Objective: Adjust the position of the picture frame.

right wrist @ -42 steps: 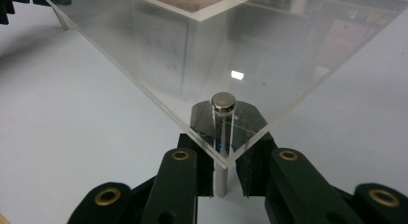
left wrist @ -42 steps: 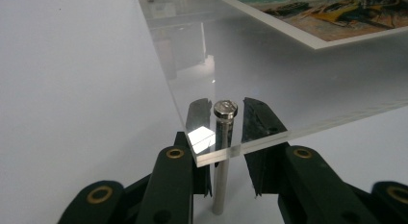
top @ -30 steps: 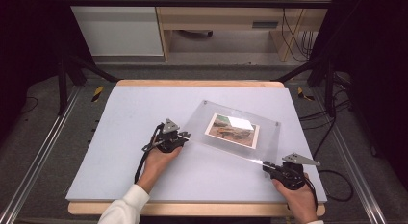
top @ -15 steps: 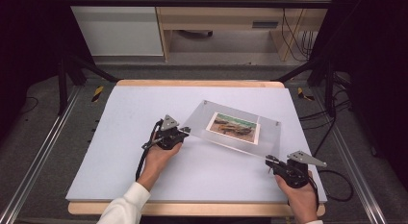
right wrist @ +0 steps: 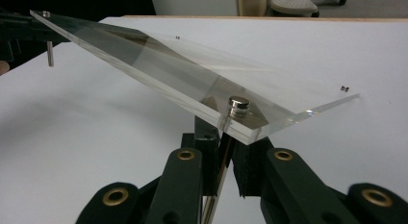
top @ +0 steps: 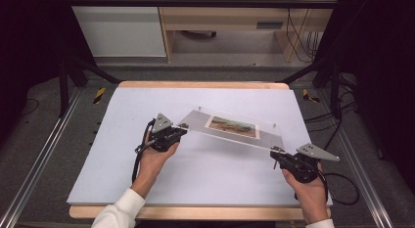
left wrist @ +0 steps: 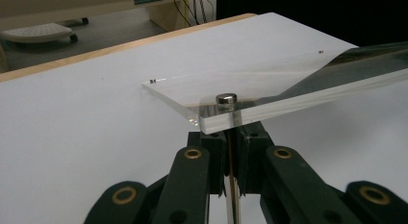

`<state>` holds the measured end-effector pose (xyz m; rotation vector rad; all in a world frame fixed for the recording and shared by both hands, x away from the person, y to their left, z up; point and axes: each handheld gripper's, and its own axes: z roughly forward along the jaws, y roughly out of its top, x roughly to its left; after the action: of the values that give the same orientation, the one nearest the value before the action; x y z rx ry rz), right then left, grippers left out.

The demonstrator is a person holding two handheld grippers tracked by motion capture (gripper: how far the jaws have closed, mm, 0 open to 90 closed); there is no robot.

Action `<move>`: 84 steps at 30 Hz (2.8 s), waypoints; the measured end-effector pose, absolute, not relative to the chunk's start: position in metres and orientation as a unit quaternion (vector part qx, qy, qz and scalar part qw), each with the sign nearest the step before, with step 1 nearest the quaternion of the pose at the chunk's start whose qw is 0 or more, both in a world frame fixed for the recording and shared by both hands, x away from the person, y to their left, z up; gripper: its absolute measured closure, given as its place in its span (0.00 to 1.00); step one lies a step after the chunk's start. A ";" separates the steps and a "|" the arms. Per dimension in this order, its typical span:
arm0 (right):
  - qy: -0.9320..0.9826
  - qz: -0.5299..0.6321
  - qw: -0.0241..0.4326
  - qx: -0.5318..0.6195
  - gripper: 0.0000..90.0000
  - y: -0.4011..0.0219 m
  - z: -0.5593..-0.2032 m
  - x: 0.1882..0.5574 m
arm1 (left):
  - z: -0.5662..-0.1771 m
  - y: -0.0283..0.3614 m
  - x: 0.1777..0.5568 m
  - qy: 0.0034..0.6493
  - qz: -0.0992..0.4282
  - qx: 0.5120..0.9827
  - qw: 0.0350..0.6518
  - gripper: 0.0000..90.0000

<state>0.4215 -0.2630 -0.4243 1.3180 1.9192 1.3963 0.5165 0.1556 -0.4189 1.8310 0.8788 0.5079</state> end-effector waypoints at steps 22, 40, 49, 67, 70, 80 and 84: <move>0.713 0.526 0.206 0.415 0.91 -0.210 -0.396 0.475 | -0.391 0.220 0.491 0.401 0.274 0.707 0.514 0.92; 0.714 0.522 0.196 0.423 0.91 -0.194 -0.409 0.494 | -0.408 0.230 0.490 0.412 0.282 0.700 0.511 0.92; 0.712 0.519 0.196 0.429 0.92 -0.194 -0.414 0.499 | -0.417 0.228 0.494 0.415 0.284 0.697 0.511 0.92; 0.715 0.504 0.193 0.445 0.93 -0.202 -0.430 0.498 | -0.440 0.219 0.489 0.409 0.272 0.719 0.492 0.91; 0.721 0.496 0.186 0.446 0.93 -0.202 -0.434 0.495 | -0.442 0.221 0.486 0.409 0.266 0.724 0.488 0.91; 0.731 0.485 0.167 0.450 0.94 -0.200 -0.446 0.487 | -0.451 0.224 0.482 0.404 0.255 0.747 0.462 0.91; 0.736 0.477 0.162 0.453 0.94 -0.199 -0.451 0.486 | -0.454 0.224 0.482 0.403 0.251 0.754 0.455 0.91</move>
<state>0.4859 -0.1993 -0.4515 1.2924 2.0996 1.3605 0.4815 0.2236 -0.4540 1.8602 0.9934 0.6186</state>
